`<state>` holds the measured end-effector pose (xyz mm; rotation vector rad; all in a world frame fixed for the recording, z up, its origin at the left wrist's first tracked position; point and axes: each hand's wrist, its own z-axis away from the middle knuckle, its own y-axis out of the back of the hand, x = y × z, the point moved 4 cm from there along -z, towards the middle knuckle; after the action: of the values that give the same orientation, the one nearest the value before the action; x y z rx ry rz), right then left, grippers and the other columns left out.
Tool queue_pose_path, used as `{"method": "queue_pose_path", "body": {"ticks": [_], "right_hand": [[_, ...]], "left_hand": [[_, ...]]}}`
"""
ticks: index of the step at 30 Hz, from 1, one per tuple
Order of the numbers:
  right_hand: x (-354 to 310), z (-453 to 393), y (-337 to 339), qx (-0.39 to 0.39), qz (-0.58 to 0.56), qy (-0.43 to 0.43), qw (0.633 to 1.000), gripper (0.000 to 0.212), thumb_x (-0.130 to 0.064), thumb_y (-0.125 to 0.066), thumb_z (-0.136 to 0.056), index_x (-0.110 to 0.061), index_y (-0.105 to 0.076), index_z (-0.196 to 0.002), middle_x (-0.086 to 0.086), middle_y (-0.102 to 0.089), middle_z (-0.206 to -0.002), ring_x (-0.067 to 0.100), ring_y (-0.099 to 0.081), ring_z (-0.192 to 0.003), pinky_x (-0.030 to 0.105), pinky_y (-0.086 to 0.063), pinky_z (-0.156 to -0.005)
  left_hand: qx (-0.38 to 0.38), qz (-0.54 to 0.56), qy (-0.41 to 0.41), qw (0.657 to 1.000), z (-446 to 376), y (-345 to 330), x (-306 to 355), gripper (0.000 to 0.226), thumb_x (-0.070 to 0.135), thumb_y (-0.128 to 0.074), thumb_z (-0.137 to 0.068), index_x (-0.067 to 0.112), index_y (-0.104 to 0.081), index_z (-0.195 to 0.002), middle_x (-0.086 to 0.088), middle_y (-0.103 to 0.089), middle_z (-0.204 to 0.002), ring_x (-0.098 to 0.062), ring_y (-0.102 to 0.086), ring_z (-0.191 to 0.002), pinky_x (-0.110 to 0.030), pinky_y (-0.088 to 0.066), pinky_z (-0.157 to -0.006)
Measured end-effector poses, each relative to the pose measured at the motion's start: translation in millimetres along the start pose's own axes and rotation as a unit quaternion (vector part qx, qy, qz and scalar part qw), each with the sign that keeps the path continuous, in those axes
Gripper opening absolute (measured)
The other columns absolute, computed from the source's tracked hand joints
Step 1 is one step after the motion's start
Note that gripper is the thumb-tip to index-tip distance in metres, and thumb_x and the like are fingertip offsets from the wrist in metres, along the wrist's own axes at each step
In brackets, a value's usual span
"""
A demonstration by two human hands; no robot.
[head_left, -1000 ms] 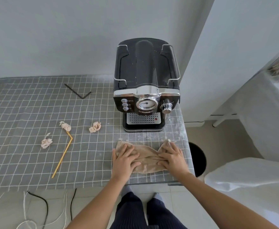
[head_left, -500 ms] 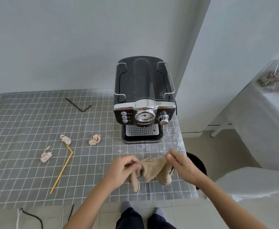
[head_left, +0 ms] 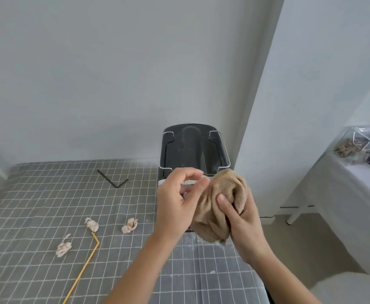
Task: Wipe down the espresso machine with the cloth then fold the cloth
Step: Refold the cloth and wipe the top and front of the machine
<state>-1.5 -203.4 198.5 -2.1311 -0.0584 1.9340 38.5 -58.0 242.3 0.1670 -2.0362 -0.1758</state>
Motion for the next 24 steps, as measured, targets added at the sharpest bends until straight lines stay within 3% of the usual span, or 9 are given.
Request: {"method": "queue_pose_path", "body": {"ticks": [3,5,8,12,13,15,17,19,24], "right_hand": [[-49,-30,9,0.061,0.102,0.075,0.99,0.024,-0.024,-0.069,-0.09,-0.019,-0.055,-0.109,-0.002,-0.067,-0.101,0.008,-0.065,-0.096,0.023,-0.051,-0.082],[-80,-62,9,0.087,0.215,0.105,0.967,0.025,-0.025,-0.068,-0.09,-0.021,-0.05,-0.106,-0.012,-0.063,-0.089,0.0,-0.061,-0.081,0.022,-0.048,-0.073],[-96,-123,-8,0.049,0.403,0.113,0.907,0.041,-0.029,-0.065,-0.089,-0.025,-0.042,-0.124,-0.007,-0.062,-0.096,0.013,-0.06,-0.081,0.029,-0.044,-0.073],[-53,-202,-40,-0.063,0.544,0.123,0.827,0.044,-0.029,-0.055,-0.091,-0.035,-0.04,-0.132,0.005,-0.063,-0.104,0.028,-0.06,-0.092,0.033,-0.046,-0.075],[-37,-216,-47,-0.08,0.572,0.108,0.809,0.043,-0.035,-0.053,-0.093,-0.037,-0.041,-0.134,0.009,-0.062,-0.109,0.03,-0.059,-0.097,0.034,-0.045,-0.077],[-8,-231,-59,-0.105,0.668,0.062,0.734,0.047,-0.057,-0.042,-0.094,-0.043,-0.038,-0.139,0.014,-0.051,-0.127,0.036,-0.048,-0.114,0.043,-0.039,-0.093],[8,-233,-70,-0.117,0.718,0.054,0.684,0.055,-0.071,-0.026,-0.092,-0.046,-0.041,-0.138,0.011,-0.038,-0.145,0.039,-0.031,-0.132,0.056,-0.024,-0.106],[10,-231,-78,-0.118,0.71,0.064,0.691,0.056,-0.067,-0.019,-0.094,-0.042,-0.053,-0.13,0.006,-0.038,-0.149,0.034,-0.026,-0.138,0.061,-0.019,-0.106],[18,-223,-83,-0.143,0.682,0.091,0.711,0.048,-0.056,-0.033,-0.099,-0.028,-0.069,-0.115,0.004,-0.044,-0.149,0.029,-0.023,-0.145,0.063,-0.026,-0.11]], "left_hand": [[0.093,-0.197,-0.039,0.975,-6,13,-26,0.036,0.035,-0.055,-0.094,0.013,-0.057,-0.122,-0.005,-0.054,-0.126,-0.016,-0.05,-0.12,-0.03,-0.046,-0.098],[0.064,-0.343,0.025,0.937,-3,10,-56,0.058,0.052,-0.039,-0.097,0.017,-0.034,-0.143,-0.015,-0.03,-0.149,-0.028,-0.029,-0.138,-0.041,-0.034,-0.109],[-0.007,-0.44,0.101,0.892,10,1,-92,0.073,0.063,-0.02,-0.095,0.02,-0.009,-0.152,-0.02,-0.01,-0.157,-0.037,-0.01,-0.145,-0.058,-0.025,-0.112],[-0.027,-0.474,0.12,0.872,23,-4,-106,0.076,0.062,-0.021,-0.095,0.011,-0.013,-0.152,-0.011,-0.016,-0.158,-0.032,-0.014,-0.146,-0.063,-0.031,-0.106],[-0.027,-0.48,0.12,0.869,25,-4,-106,0.075,0.061,-0.022,-0.096,0.01,-0.016,-0.151,-0.01,-0.017,-0.158,-0.031,-0.015,-0.146,-0.063,-0.031,-0.106],[-0.031,-0.498,0.116,0.859,26,-4,-106,0.075,0.061,-0.024,-0.095,0.009,-0.021,-0.15,-0.009,-0.019,-0.158,-0.031,-0.015,-0.146,-0.063,-0.03,-0.107],[-0.043,-0.515,0.112,0.849,25,-1,-106,0.077,0.063,-0.024,-0.094,0.009,-0.024,-0.149,-0.01,-0.021,-0.157,-0.032,-0.016,-0.145,-0.063,-0.028,-0.107],[-0.052,-0.527,0.109,0.841,24,0,-107,0.079,0.065,-0.021,-0.094,0.008,-0.024,-0.149,-0.01,-0.022,-0.157,-0.032,-0.018,-0.145,-0.062,-0.025,-0.107],[-0.073,-0.545,0.116,0.827,25,1,-107,0.083,0.068,-0.02,-0.092,0.008,-0.02,-0.15,-0.011,-0.02,-0.157,-0.033,-0.018,-0.145,-0.062,-0.018,-0.109]]}}
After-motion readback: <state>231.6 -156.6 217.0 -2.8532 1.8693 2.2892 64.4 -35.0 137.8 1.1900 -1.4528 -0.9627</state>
